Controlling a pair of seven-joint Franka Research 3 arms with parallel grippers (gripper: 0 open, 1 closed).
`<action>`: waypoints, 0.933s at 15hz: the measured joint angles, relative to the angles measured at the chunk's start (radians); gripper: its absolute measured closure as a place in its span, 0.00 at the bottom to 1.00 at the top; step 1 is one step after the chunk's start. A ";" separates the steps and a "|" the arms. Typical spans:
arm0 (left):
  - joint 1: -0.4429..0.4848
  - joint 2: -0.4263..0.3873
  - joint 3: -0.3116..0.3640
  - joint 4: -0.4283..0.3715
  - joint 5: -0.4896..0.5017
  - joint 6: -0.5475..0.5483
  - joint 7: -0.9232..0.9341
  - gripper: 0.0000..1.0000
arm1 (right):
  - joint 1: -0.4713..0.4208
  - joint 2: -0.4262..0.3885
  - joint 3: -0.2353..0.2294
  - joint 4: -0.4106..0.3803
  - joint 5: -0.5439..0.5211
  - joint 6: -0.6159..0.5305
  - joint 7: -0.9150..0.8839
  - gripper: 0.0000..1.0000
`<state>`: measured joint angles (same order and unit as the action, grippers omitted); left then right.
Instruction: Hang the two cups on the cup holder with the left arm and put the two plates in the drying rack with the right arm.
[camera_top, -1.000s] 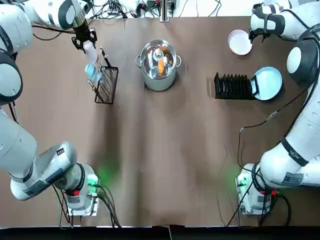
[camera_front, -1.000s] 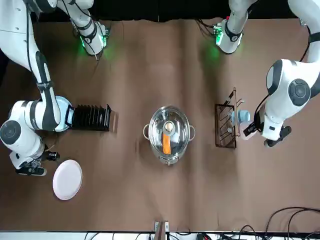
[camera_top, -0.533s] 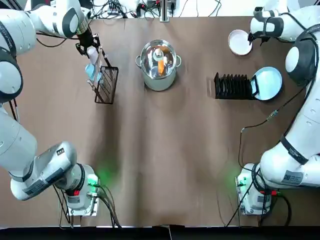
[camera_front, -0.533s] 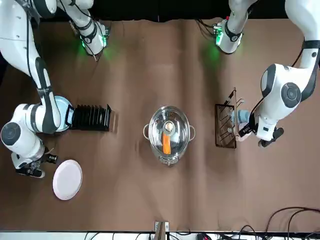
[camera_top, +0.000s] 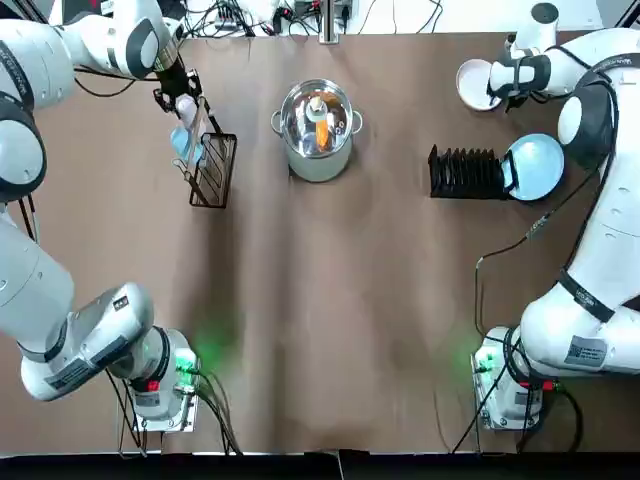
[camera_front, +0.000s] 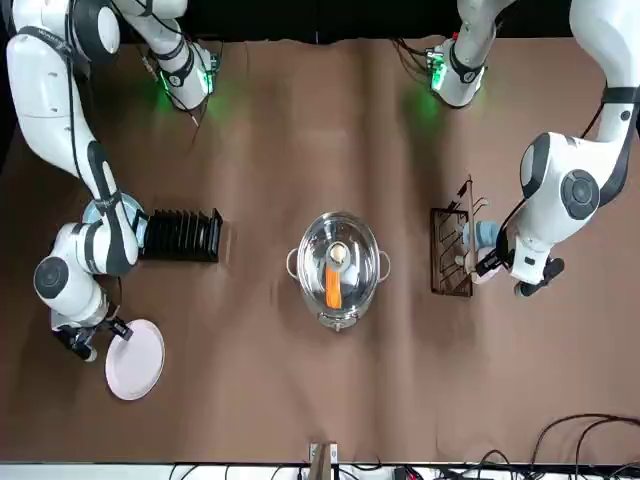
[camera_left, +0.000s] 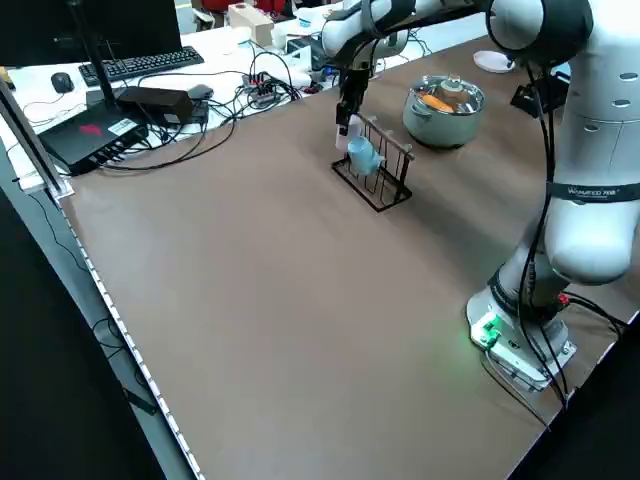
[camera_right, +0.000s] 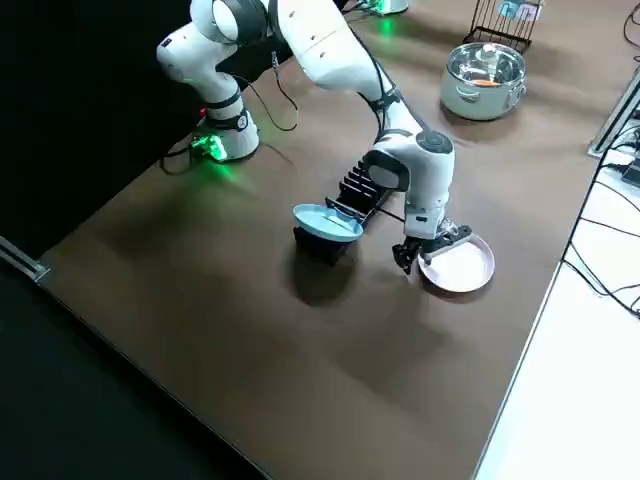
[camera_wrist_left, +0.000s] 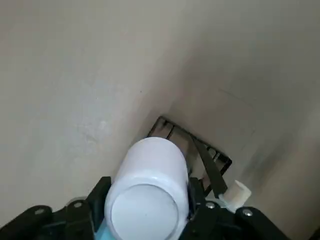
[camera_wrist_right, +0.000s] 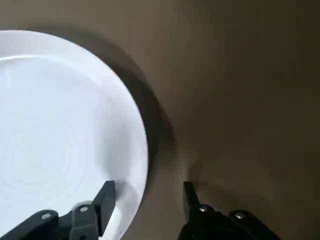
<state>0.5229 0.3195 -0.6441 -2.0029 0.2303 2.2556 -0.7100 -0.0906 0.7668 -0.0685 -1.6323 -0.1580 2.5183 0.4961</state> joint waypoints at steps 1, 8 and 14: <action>0.000 0.000 0.000 0.000 0.000 0.002 0.000 0.33 | -0.001 0.003 0.000 0.000 0.000 0.001 0.017 0.37; 0.000 0.007 0.000 -0.002 0.005 0.004 0.000 0.33 | -0.002 0.002 0.000 0.016 0.017 0.021 0.102 0.93; 0.000 0.011 0.000 -0.002 0.007 0.008 0.000 0.33 | -0.001 -0.008 0.005 0.023 0.019 0.002 0.101 0.93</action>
<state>0.5230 0.3306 -0.6440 -2.0049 0.2369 2.2635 -0.7096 -0.0911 0.7586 -0.0638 -1.6090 -0.1390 2.5199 0.5971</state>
